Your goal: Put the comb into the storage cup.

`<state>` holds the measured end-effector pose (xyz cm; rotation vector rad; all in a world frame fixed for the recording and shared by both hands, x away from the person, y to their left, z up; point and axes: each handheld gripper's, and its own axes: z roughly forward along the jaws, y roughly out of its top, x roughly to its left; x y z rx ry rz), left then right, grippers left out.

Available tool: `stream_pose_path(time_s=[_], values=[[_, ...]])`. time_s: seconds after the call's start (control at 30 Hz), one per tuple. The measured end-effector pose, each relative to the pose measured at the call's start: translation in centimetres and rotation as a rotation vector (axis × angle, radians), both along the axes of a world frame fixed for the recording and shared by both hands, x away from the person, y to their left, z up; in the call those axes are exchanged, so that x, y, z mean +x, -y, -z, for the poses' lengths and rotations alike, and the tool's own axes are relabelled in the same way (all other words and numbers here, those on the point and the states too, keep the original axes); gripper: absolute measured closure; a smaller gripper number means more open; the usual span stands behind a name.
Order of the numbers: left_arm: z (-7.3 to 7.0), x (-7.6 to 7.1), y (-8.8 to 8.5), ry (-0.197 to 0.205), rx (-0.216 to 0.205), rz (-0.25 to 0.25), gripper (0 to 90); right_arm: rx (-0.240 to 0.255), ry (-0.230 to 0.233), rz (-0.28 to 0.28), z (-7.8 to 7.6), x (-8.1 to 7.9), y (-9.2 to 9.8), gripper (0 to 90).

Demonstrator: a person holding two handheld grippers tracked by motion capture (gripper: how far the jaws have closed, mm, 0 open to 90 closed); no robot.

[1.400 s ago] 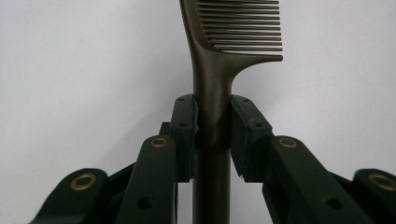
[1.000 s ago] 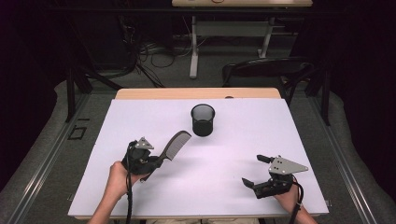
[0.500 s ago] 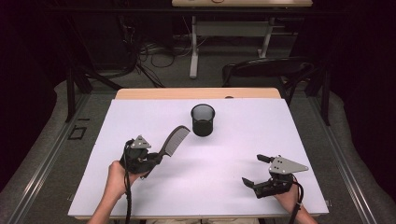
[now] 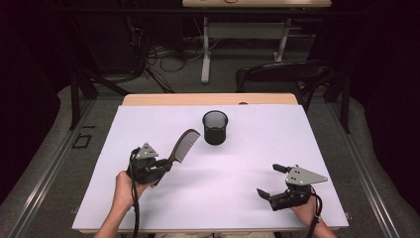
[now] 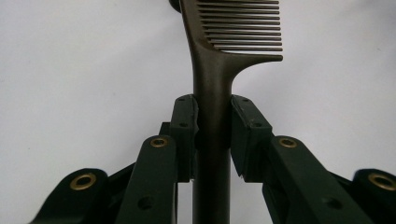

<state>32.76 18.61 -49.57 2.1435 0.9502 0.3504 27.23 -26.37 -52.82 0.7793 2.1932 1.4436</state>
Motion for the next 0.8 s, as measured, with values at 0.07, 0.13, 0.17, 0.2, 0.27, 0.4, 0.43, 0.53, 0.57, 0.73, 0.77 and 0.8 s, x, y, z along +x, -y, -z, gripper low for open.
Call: stream_pose_path(time_s=[0.07,0.13,0.17,0.2,0.27,0.4,0.43,0.53,0.57,0.73,0.77,0.8], values=[[0.07,0.06,-0.05,0.007,-0.010,-0.002,72.5,0.001,0.000,0.000,-0.01,-0.02,0.03,0.7],[0.18,0.07,-0.06,0.019,-0.015,-0.005,72.5,0.002,0.003,0.001,0.00,0.00,0.05,0.7],[0.22,0.10,-0.08,0.019,-0.017,-0.008,72.5,0.001,0.000,0.001,0.01,0.02,0.06,0.7],[0.28,0.11,-0.08,0.022,-0.018,-0.012,72.5,0.001,-0.003,0.002,0.02,0.05,0.05,0.7],[0.40,0.15,-0.12,0.023,-0.025,-0.014,72.5,0.000,-0.002,0.000,0.04,0.06,0.03,0.7],[0.49,0.08,-0.18,0.036,-0.035,-0.019,72.5,0.003,0.000,-0.002,-0.01,-0.03,0.01,0.7],[0.49,0.07,-0.21,0.037,-0.039,-0.020,72.5,0.003,-0.001,-0.003,-0.01,-0.03,0.02,0.7],[0.51,0.09,-0.28,0.045,-0.051,-0.024,72.5,0.001,0.003,-0.001,-0.01,0.01,0.04,0.7],[0.51,0.09,-0.28,0.048,-0.048,-0.024,72.5,0.002,-0.002,0.000,0.00,0.02,0.03,0.7],[0.48,0.00,-0.25,0.072,-0.067,-0.027,72.5,0.001,0.000,-0.001,-0.01,0.01,0.02,0.7],[0.44,-0.02,-0.26,0.076,-0.061,-0.028,72.5,0.004,0.000,-0.001,-0.02,0.00,0.03,0.7],[0.43,-0.03,-0.29,0.081,-0.065,-0.032,72.5,0.004,0.001,0.000,-0.02,0.01,0.04,0.7]])
